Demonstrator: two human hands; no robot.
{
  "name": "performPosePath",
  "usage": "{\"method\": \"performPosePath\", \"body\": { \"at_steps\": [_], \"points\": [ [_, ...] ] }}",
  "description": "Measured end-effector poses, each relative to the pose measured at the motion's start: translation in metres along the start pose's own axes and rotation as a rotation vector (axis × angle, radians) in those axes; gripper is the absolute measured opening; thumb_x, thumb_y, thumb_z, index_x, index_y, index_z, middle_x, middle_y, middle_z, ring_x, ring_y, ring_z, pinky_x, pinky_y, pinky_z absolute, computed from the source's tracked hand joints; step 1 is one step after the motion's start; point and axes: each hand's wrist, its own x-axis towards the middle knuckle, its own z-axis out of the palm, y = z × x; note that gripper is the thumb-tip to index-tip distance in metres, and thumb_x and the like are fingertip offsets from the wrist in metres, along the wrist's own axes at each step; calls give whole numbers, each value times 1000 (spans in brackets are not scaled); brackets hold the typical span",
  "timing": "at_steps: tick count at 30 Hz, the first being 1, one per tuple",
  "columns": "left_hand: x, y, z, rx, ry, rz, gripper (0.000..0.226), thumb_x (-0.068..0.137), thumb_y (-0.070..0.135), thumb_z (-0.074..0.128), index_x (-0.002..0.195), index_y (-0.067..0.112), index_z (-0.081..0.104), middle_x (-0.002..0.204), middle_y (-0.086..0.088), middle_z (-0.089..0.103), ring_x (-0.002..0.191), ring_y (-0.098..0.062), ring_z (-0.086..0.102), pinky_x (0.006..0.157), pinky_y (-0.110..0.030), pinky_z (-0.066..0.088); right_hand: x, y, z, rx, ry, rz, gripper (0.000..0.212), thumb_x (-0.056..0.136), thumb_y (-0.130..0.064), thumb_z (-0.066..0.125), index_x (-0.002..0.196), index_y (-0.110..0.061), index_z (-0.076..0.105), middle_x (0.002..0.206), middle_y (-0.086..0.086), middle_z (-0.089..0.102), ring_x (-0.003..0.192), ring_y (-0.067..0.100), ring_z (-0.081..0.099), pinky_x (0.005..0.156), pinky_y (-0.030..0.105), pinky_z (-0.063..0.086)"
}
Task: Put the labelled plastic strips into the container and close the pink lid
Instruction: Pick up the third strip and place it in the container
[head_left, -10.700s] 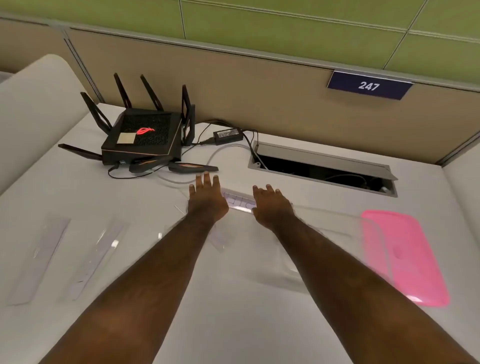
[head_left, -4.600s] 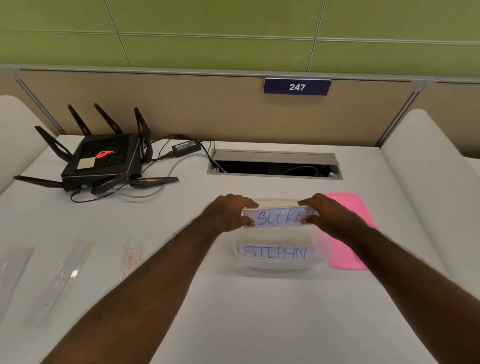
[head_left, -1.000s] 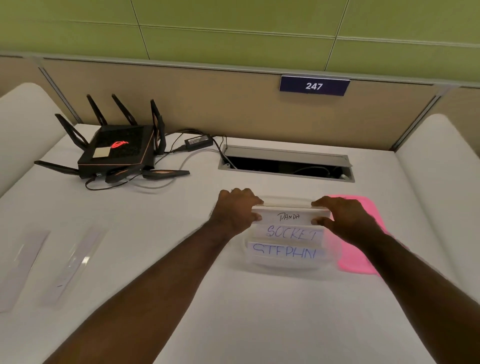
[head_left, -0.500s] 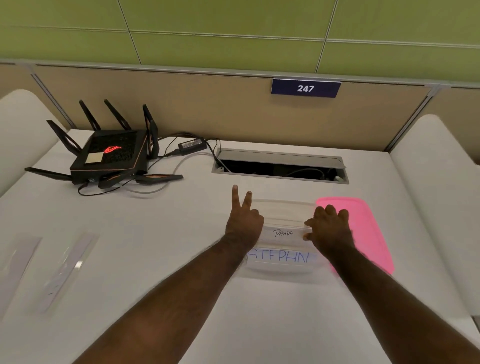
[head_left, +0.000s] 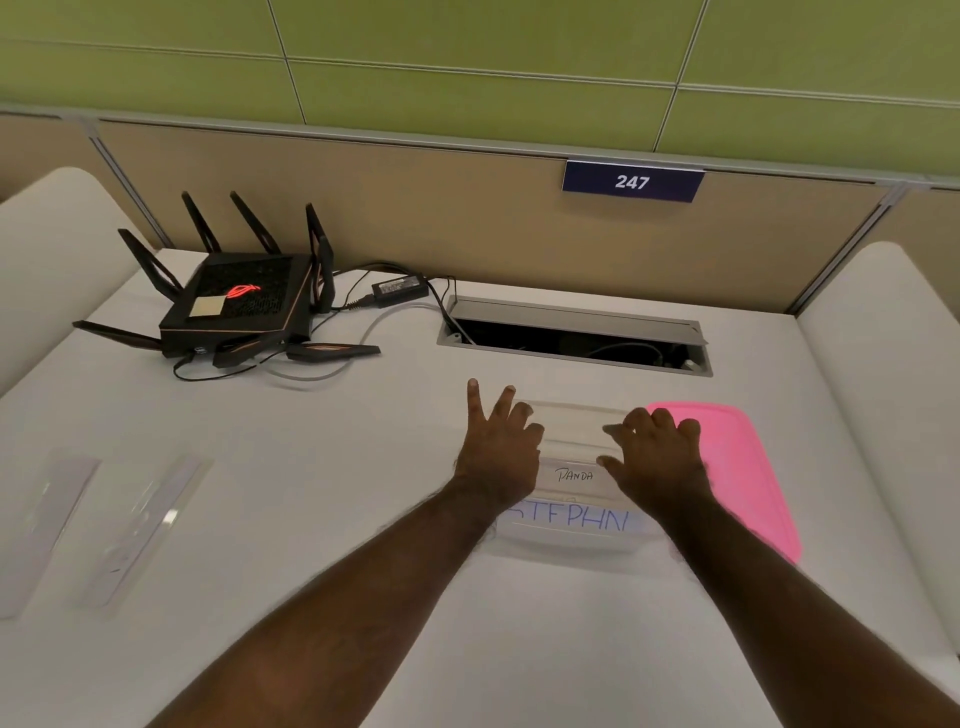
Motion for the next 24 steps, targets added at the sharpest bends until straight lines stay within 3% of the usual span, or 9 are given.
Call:
{"method": "performPosePath", "body": {
  "at_steps": [3,7,10,13,20,24],
  "points": [
    [-11,-11,-3,-87,149,-108,46,86,41,51,128,23,59,142,-6,52,143,-32,31,112,-71,0,6,-7,-10,109,188,-17,39,83,-39,66,117,-20,67,108,6,66,93,29,59,77,42,39],
    [-30,-32,0,-141,226,-268,53,83,43,54,132,23,53,144,-8,50,142,-33,33,111,-70,7,20,-37,-27,192,201,-53,45,89,-40,55,132,-24,55,129,4,59,115,27,53,92,47,37],
    [-50,-54,8,-160,186,-396,61,85,44,50,141,23,43,153,-9,40,146,-34,25,111,-71,11,32,-71,-38,221,124,-114,53,94,-45,45,144,-25,41,149,3,43,137,25,36,110,52,24],
    [-72,-77,19,-162,143,-512,69,87,49,45,148,22,30,159,-9,27,148,-34,16,112,-70,7,45,-107,-43,253,75,-209,59,97,-48,36,150,-26,27,159,2,26,148,23,17,118,53,10],
    [-133,-138,48,-133,17,-744,81,89,62,30,154,22,5,164,-10,0,150,-36,0,113,-68,4,71,-196,-35,245,-9,-441,69,96,-55,29,154,-26,7,164,1,3,150,22,-3,118,53,-8],
    [-174,-168,64,-154,-18,-859,83,89,59,35,155,17,7,163,-14,-1,149,-37,1,112,-69,5,77,-248,-24,213,-46,-562,72,95,-57,27,154,-25,3,164,3,-1,150,23,-6,117,52,-11]
  ]
}}
